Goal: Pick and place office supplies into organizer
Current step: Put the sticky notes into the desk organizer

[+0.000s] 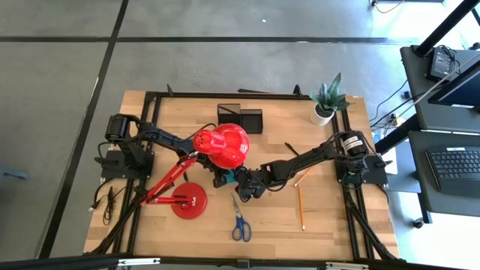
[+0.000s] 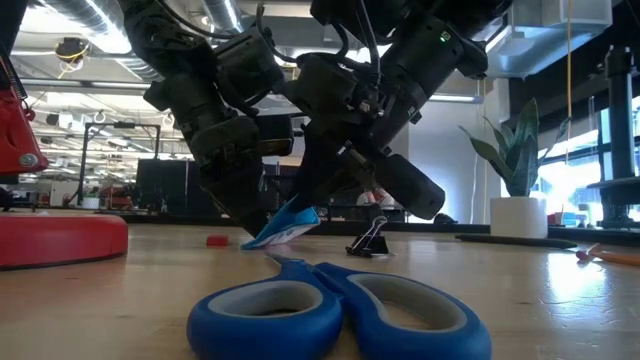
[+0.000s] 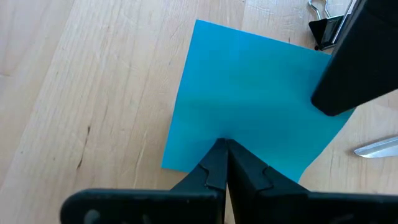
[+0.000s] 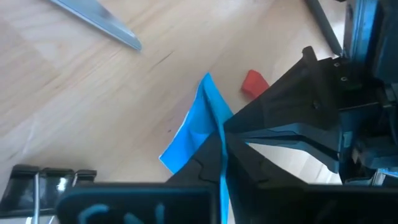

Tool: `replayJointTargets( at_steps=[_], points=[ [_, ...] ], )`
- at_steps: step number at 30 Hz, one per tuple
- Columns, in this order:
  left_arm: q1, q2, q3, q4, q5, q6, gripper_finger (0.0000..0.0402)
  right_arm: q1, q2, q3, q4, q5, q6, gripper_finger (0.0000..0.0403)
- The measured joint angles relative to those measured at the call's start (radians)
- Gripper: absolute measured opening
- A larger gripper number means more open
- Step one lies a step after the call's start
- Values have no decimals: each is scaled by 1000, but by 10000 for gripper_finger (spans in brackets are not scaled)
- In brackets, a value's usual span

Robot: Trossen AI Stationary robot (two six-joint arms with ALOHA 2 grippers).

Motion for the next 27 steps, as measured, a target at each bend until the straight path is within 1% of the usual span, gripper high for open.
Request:
replayJointTargets(
  at_steps=[2, 4, 8, 12, 15, 18, 21, 27],
  points=[
    [0, 0, 0, 0, 0, 0, 2, 0, 0, 0, -3, 0, 0, 8],
    [0, 0, 0, 0, 0, 1, 2, 0, 0, 0, -6, 2, 1, 10],
    [0, -4, 0, -1, -1, 32, 4, 1, 0, 2, -11, 44, 2, 10],
    [0, -28, -3, -18, -12, 45, 6, 0, -24, 2, -41, 51, 15, 6],
    [0, -59, -7, -45, -19, 79, 6, 0, -72, 2, -93, 79, 63, 5],
    [-1, -88, -11, -70, -43, 105, 4, 0, -114, 2, -153, 78, 134, 4],
    [0, -104, -11, -66, -95, 114, 4, -3, -158, 1, -223, 83, 204, 3],
    [0, -107, -10, -77, -164, 116, 4, -26, -240, -23, -352, 246, 331, 3]
  ],
)
